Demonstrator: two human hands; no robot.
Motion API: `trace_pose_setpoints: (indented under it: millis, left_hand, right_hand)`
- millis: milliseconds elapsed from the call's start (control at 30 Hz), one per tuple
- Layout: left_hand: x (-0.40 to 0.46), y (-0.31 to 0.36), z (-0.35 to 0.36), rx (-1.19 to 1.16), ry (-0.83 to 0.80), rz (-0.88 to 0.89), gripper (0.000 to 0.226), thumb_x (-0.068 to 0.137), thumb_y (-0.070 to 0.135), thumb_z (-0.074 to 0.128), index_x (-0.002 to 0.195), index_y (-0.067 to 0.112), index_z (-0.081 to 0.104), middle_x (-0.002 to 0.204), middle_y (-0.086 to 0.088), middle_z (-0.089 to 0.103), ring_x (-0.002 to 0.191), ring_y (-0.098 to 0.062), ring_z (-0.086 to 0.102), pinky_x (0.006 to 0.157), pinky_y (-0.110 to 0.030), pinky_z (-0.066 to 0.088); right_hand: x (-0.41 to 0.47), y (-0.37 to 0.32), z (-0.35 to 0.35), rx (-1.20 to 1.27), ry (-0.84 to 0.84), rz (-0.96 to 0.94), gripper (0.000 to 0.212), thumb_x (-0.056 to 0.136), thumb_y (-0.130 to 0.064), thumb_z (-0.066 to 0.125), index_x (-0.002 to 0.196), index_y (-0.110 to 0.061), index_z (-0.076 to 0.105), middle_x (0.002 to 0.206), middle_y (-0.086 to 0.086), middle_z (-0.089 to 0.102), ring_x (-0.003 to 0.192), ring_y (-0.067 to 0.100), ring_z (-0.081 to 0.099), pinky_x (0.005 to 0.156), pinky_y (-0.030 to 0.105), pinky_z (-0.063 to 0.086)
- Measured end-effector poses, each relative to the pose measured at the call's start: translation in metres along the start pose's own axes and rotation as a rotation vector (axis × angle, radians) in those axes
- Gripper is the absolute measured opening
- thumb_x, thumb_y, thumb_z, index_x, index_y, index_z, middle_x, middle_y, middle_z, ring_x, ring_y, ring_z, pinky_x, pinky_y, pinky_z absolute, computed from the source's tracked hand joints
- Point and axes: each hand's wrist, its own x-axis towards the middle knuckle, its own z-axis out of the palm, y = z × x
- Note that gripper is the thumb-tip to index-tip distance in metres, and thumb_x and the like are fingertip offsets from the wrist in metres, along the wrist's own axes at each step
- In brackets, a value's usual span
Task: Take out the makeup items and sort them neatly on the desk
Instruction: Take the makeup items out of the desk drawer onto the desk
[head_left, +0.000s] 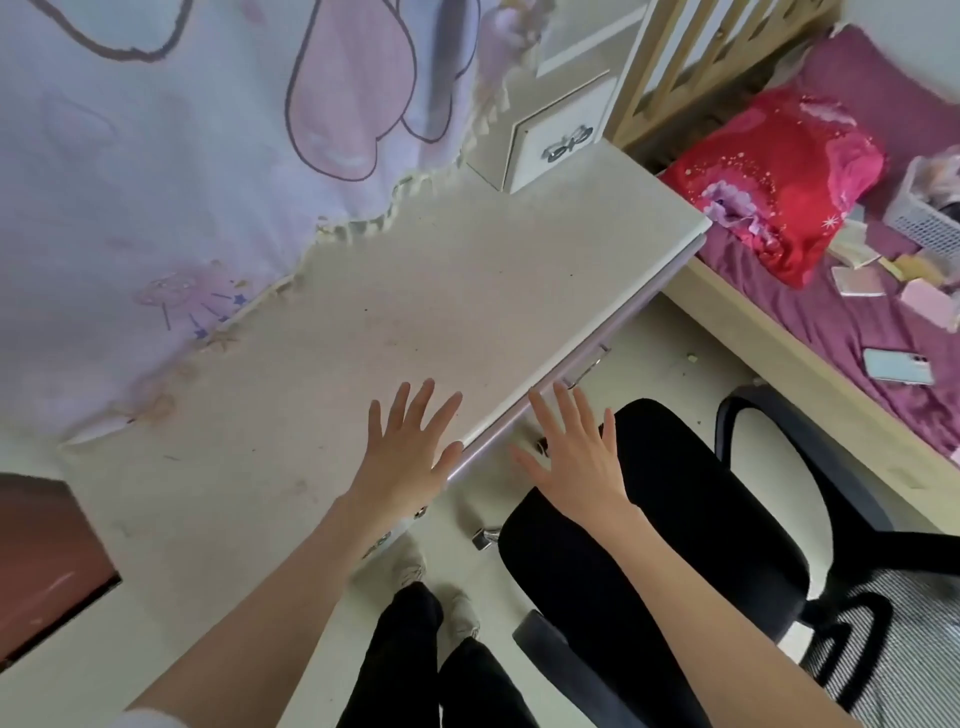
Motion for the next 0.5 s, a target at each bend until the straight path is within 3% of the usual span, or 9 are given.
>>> trace_pose_setpoints:
  millis: [200, 300, 400, 500]
  left_hand:
    - [0.071, -0.005, 0.020, 0.047, 0.026, 0.105, 0.055, 0.098, 0.043, 0.026, 0.148, 0.033, 0.004, 0.157, -0.002, -0.008, 0.143, -0.028, -0.014, 0.112, -0.052, -0.008]
    - [0.101, 0.004, 0.031, 0.065, 0.080, 0.148, 0.054, 0.097, 0.039, 0.030, 0.148, 0.031, 0.011, 0.157, -0.005, -0.001, 0.143, -0.032, -0.008, 0.111, -0.055, -0.006]
    - [0.129, 0.016, 0.038, 0.034, 0.143, 0.152, 0.052, 0.095, 0.036, 0.036, 0.145, 0.027, 0.025, 0.155, -0.010, 0.013, 0.142, -0.037, 0.006, 0.110, -0.060, 0.002]
    - [0.143, 0.023, 0.048, 0.063, 0.185, 0.079, 0.049, 0.094, 0.036, 0.029, 0.142, 0.026, 0.032, 0.154, -0.012, 0.019, 0.141, -0.036, 0.013, 0.110, -0.059, 0.004]
  right_hand:
    - [0.047, 0.025, 0.031, 0.121, -0.055, 0.201, 0.068, 0.096, -0.050, 0.034, 0.149, -0.027, 0.000, 0.158, 0.002, -0.003, 0.145, 0.023, -0.005, 0.116, 0.047, 0.000]
    - [0.070, 0.038, 0.048, 0.572, 0.011, 0.389, 0.063, 0.098, -0.040, 0.039, 0.150, -0.019, 0.010, 0.157, 0.005, 0.011, 0.145, 0.021, 0.007, 0.116, 0.037, 0.009]
    - [0.096, 0.050, 0.063, 0.879, -0.024, 0.568, 0.063, 0.099, -0.038, 0.037, 0.149, -0.009, 0.012, 0.156, 0.009, 0.016, 0.143, 0.023, 0.016, 0.113, 0.033, 0.016]
    - [0.129, 0.063, 0.071, 1.217, -0.006, 0.774, 0.053, 0.101, -0.033, 0.034, 0.145, -0.005, 0.023, 0.150, 0.015, 0.028, 0.138, 0.028, 0.028, 0.111, 0.038, 0.026]
